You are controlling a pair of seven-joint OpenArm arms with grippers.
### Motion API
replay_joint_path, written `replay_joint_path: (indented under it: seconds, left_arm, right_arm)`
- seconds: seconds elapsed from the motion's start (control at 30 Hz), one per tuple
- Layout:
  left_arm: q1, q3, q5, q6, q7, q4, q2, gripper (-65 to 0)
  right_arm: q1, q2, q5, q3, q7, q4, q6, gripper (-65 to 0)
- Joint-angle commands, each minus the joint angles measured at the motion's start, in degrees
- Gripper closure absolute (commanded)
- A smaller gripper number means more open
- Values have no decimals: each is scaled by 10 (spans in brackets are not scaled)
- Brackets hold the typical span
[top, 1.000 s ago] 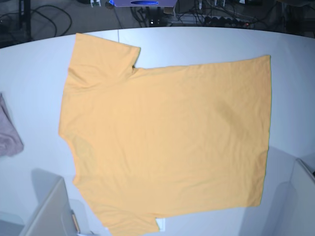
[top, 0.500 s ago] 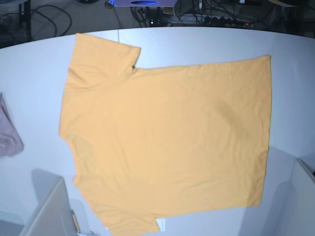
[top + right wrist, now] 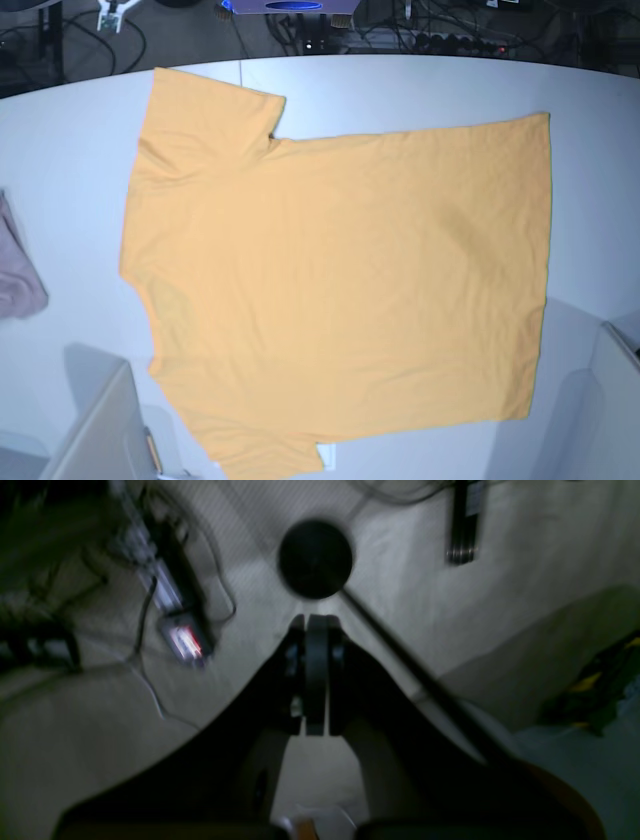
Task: Fold the T-shirt properly
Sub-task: 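Move both grippers down to the shirt's shoulder corners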
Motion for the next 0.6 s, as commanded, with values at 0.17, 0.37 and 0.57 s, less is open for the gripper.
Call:
replay_joint_path:
  seconds: [0.17,0.37,0.57]
  left_arm:
    - [42,-42,-1,1,-6,94,24,0]
    - [11,-83,-1,1,-3,144,57,0]
    - [-50,-87,-1,1,-2,157,55,0]
  right_arm:
    - [3,0,-2,45,-28,138,27,0]
    - [164,-14,-2,132,-64,135,226,0]
    - [342,-19,-5,215,-190,135,376,0]
